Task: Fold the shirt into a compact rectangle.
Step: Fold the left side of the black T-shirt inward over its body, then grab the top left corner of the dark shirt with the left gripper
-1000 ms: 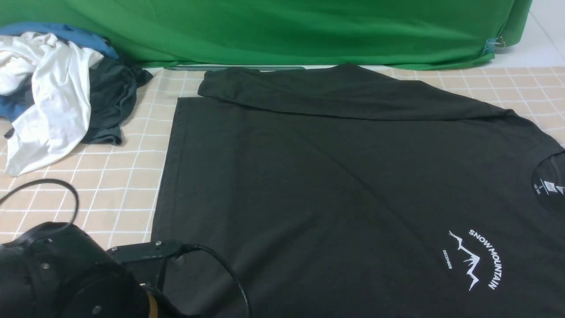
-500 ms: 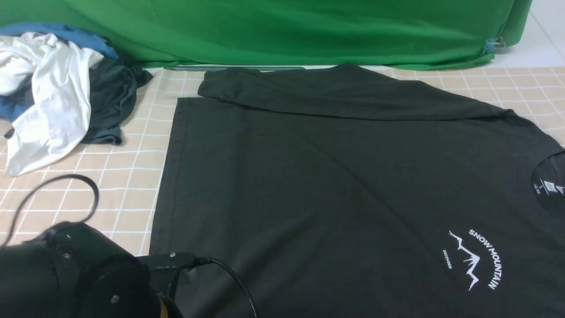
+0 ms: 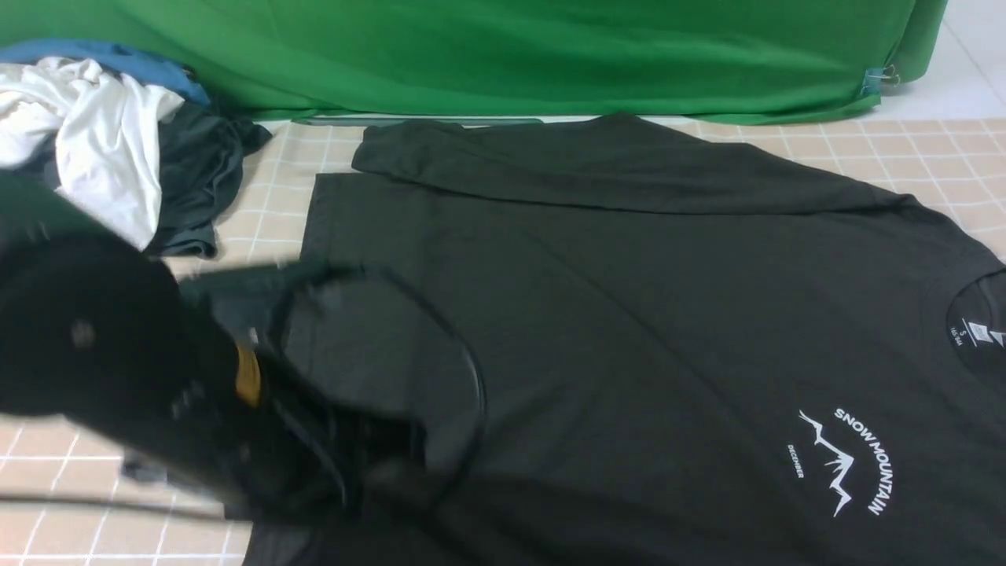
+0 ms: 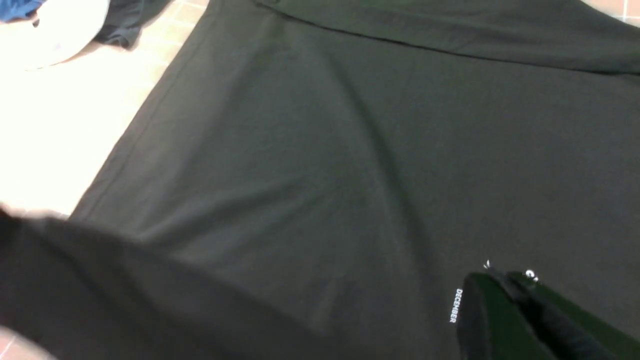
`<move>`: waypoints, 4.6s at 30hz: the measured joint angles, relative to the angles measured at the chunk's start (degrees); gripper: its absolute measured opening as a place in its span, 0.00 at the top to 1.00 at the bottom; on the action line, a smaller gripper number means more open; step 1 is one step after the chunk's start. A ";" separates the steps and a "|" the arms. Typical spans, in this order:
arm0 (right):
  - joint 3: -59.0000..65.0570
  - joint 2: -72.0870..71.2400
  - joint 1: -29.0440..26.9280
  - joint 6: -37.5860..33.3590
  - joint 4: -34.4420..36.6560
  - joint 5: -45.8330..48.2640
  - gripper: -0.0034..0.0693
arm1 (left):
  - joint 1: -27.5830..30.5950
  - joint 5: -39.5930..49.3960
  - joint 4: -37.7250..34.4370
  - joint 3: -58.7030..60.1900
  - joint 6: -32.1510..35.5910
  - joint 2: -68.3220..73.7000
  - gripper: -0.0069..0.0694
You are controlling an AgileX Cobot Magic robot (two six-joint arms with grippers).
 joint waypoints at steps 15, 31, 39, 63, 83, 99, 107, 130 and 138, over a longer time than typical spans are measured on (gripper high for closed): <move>0.00 0.00 0.00 -0.13 0.00 -0.01 0.84 | 14.50 -11.59 1.88 -6.34 7.05 10.65 0.87; 0.00 0.00 0.00 -0.18 0.00 -0.01 0.83 | 17.07 -18.75 11.67 -11.27 8.46 21.87 0.87; 0.00 0.00 0.00 -0.18 0.05 -0.01 0.83 | 17.07 -23.18 13.95 -11.27 6.78 24.72 0.87; -0.17 10.09 0.00 6.44 -6.89 9.31 0.87 | 15.81 -16.10 4.92 -5.84 11.49 17.21 0.84; 0.14 37.99 0.00 15.50 -18.40 4.46 0.20 | 6.16 -23.78 -6.92 23.56 8.45 4.58 0.90; 2.29 51.00 0.00 22.66 -16.84 -6.86 0.20 | 6.16 -24.89 -6.47 24.07 7.83 10.12 0.89; 2.29 54.89 0.00 23.32 -15.66 -7.20 0.27 | 6.16 -25.12 -6.47 24.07 7.83 10.19 0.89; 3.31 41.84 3.68 14.20 -15.33 3.46 0.85 | 6.16 -25.72 -5.86 24.07 8.05 10.36 0.89; 7.82 44.11 10.34 22.57 -15.44 -4.87 0.36 | 6.16 -25.72 -5.86 24.07 8.05 10.36 0.89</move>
